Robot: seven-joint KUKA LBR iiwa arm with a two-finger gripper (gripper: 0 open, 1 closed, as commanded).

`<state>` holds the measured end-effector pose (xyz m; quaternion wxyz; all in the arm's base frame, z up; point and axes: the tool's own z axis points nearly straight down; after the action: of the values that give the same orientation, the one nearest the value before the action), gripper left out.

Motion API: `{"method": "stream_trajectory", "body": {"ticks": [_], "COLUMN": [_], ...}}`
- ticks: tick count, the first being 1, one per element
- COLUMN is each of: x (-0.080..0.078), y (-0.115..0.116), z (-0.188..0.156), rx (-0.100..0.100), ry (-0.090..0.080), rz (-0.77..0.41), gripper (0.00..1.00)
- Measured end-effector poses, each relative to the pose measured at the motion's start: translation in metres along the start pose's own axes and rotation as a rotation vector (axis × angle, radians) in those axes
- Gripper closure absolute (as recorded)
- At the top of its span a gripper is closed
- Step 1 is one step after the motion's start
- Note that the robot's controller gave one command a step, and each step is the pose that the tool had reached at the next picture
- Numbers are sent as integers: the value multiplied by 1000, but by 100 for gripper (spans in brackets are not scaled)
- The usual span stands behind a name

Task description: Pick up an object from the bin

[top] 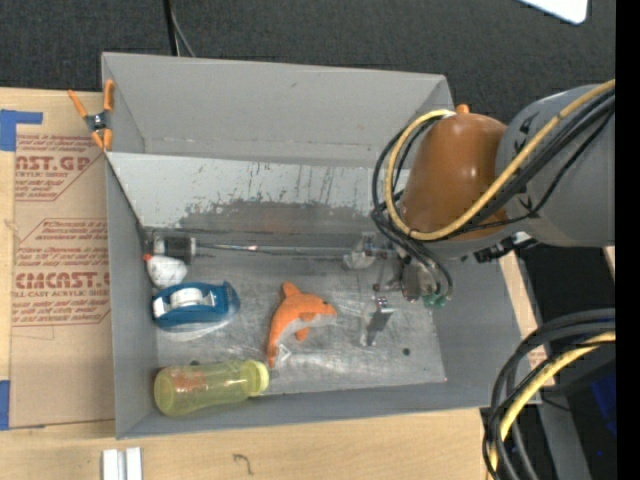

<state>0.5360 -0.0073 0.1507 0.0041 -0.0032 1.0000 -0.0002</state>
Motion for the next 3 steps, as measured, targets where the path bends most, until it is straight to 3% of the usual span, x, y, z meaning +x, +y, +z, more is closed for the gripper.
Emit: {"method": "stream_trajectory", "body": {"ticks": [1,2,3], "x": [-2,0,0], "y": [-11,-11,-11], "z": [77,79,79], "rx": [-1,-1,-1], "ry": [1,6,6], "rz": [85,85,85], "gripper": [100,0,0]}}
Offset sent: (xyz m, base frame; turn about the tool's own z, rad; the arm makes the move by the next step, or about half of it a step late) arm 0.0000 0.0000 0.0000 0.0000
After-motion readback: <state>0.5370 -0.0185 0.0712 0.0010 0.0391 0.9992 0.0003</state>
